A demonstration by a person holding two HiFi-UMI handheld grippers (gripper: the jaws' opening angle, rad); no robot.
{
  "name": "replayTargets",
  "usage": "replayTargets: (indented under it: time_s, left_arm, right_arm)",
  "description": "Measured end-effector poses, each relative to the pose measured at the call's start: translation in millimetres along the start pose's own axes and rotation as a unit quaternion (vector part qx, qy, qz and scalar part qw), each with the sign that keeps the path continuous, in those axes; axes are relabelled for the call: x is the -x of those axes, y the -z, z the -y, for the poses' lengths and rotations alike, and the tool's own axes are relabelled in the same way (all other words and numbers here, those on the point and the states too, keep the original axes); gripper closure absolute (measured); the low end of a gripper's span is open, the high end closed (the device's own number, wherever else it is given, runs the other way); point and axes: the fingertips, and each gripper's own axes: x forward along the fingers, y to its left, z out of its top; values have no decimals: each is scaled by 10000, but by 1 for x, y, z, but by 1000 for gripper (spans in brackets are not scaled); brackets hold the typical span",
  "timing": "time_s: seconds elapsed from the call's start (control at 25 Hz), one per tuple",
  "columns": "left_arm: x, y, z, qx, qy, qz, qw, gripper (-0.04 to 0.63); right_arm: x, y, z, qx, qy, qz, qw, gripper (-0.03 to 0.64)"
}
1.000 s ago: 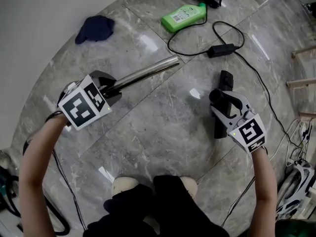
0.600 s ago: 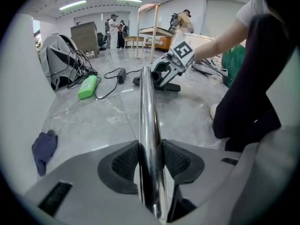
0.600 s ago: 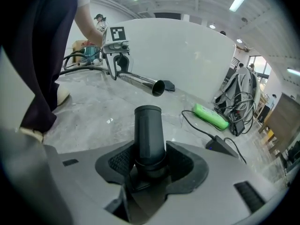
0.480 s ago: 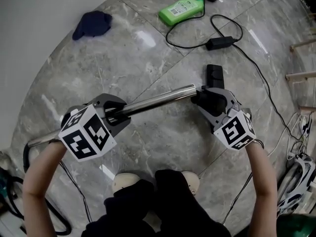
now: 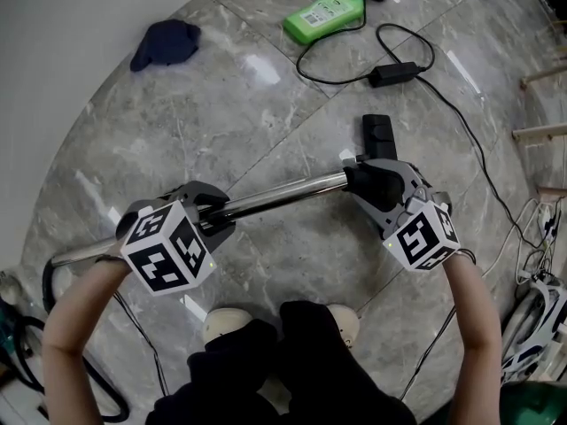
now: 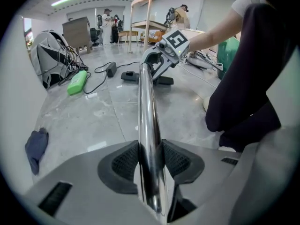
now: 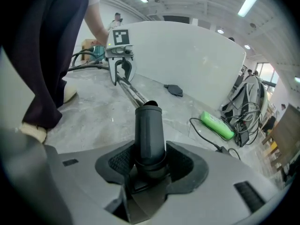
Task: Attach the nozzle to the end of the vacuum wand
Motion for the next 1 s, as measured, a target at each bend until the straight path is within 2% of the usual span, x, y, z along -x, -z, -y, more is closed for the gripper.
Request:
replayTargets:
  time_s: [0.16,0.32,0.52,0.68,1.0]
  left_arm:
    - [-11,7,8,-49,134,-164,9998,436]
    - [-18,10,11,-62,181,-331,9993,436]
    - [-25,12,17,-88,337,-448,9984,436]
    - [-30,12,20,-17,331,-494,9982,436]
    - [-33,17,13,214,205,-558,9980,437]
  right_arm:
    - [-4,7,-11,614,-136,-339,9974,413]
    - [-3,12,-13,1272,-180,-717,9891,413]
    - [-7,18,-16,1970,-344,-1060,9740,413]
    - [-10,22,-18,2690,-354,-1343,9531,413]
    - [-15,22,-18,2787,-153,-1499,9485,414]
